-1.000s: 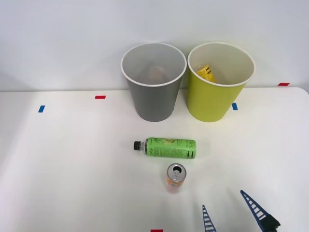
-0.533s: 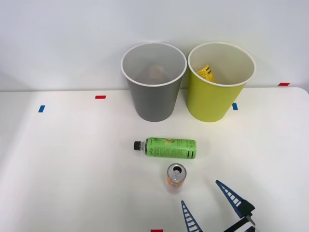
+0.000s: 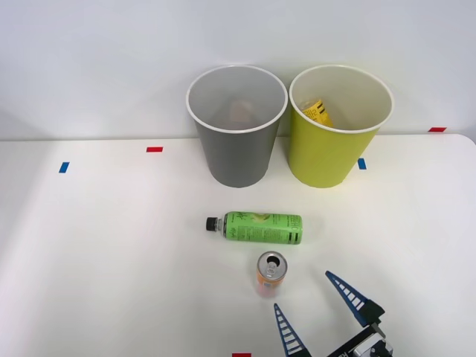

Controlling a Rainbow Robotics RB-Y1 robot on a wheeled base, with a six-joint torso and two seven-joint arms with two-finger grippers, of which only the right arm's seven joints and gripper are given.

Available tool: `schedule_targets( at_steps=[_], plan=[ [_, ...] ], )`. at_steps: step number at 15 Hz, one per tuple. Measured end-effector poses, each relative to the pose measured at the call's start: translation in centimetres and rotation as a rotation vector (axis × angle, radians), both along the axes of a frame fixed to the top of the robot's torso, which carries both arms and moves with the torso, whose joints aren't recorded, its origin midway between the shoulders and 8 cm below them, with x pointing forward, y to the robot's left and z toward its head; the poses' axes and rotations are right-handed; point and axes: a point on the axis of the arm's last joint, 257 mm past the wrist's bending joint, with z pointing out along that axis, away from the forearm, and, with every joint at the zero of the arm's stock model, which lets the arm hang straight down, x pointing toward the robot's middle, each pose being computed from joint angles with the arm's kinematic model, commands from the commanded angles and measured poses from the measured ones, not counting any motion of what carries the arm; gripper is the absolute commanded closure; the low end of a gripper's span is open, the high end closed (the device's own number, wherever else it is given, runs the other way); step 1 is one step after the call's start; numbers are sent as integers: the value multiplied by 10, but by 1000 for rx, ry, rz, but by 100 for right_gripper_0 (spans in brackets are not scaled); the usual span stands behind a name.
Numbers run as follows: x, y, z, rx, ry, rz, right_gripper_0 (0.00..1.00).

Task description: Put cans in the gray bin, plastic bottles in the light green bin

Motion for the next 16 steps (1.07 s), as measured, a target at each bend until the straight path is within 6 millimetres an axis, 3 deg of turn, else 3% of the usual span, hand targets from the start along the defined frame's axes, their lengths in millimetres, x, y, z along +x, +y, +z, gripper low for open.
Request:
schedule_targets(
  at_steps=[4,15,16],
  plan=[
    [10,15,0,14,-44,18,0],
    [62,66,-5,-11,-105,93,0],
    [64,68,-5,-13,-102,96,34]
  ],
)
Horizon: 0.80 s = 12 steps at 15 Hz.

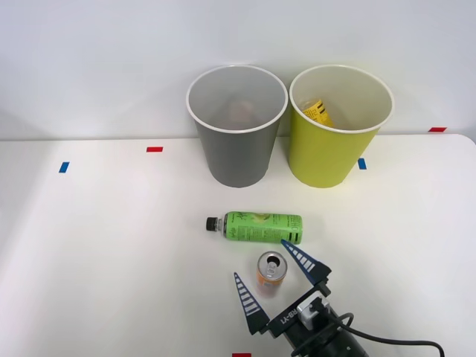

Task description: Put cans in the gray bin, plastic bottles in the light green bin

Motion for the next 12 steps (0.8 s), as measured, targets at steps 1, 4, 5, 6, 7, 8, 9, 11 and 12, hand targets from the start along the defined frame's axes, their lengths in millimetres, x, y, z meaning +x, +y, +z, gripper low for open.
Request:
schedule_targets(
  at_steps=[1,4,5,6,7,8,9,11,12],
  plan=[
    [1,1,1,0,-1,1,97],
    [2,-2,0,-3,1,0,100],
    [2,-3,-1,-7,3,0,100],
    [2,-4,-2,-10,4,1,100],
    [1,-4,-3,-11,6,2,100],
    [1,-5,-3,-10,9,2,100],
    [0,-4,-4,-7,11,2,100],
    [1,-4,0,9,10,1,100],
    [2,-4,6,21,4,1,100]
  ],
)
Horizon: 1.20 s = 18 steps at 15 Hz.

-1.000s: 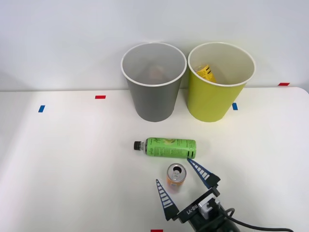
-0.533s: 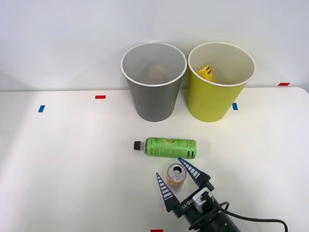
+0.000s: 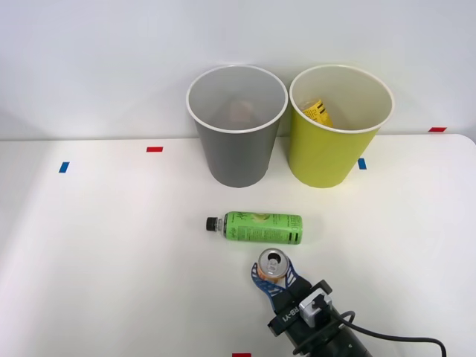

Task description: Put cans in the gray bin, plastic bottles in the light green bin

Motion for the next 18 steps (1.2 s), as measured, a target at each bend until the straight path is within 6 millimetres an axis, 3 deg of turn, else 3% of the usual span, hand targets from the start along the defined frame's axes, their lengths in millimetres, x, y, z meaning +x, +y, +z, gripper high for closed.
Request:
schedule_targets(
  at_steps=[4,7,15,18],
  plan=[
    [2,-5,30,13,-21,30,100],
    [8,-2,66,3,-20,67,100],
    [38,8,167,-21,7,85,100],
    [52,15,224,45,-26,87,100]
  ],
)
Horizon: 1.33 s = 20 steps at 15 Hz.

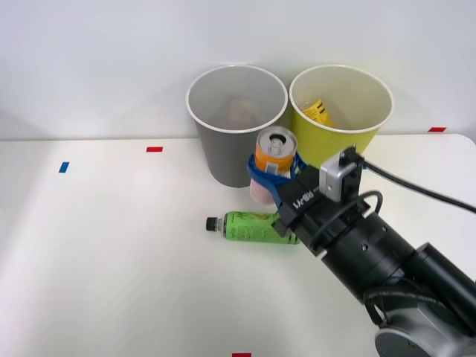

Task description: Put cans in the gray bin, plastic bottles in the light green bin

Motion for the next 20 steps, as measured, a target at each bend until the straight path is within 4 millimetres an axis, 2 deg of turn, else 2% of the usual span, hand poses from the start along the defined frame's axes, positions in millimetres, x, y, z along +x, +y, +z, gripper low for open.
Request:
schedule_targets(
  at_steps=[2,5,8,12,16,20],
  plan=[
    [12,12,25,25,2,17,100],
    [32,27,52,33,29,28,100],
    [73,41,64,98,27,9,100],
    [121,66,96,129,-32,-19,100],
    [167,70,87,42,-30,-82,100],
    [196,71,78,-25,-33,-120,100]
  ],
)
